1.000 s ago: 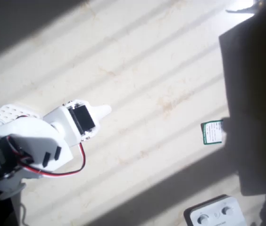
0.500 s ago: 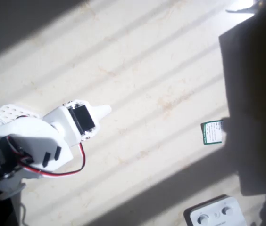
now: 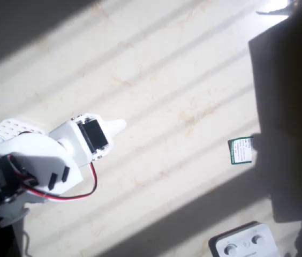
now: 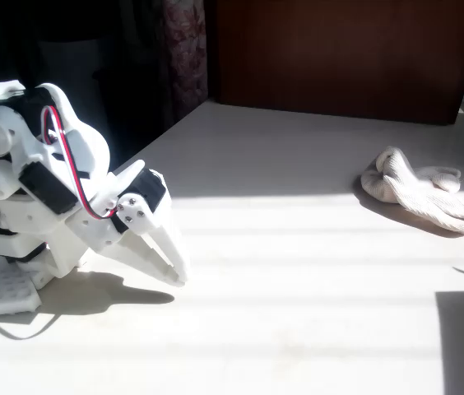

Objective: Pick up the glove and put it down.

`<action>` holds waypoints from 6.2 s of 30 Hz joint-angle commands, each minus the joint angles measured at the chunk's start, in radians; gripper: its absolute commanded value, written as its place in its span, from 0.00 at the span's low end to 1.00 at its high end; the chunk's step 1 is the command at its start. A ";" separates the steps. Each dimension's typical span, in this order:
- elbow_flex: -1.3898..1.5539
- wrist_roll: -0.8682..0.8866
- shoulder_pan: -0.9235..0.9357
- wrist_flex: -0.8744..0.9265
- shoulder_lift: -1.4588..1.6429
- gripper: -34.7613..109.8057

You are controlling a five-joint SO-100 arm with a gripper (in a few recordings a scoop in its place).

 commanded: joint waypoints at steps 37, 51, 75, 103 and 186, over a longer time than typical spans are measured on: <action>-0.752 0.011 -0.003 -0.011 -0.508 0.24; -1.443 0.012 -0.181 -0.012 -1.223 0.24; -2.203 0.014 -0.511 -0.196 -2.204 0.24; -2.372 0.086 -0.517 -0.141 -2.525 0.47; -2.273 -0.144 0.431 0.206 -2.347 0.24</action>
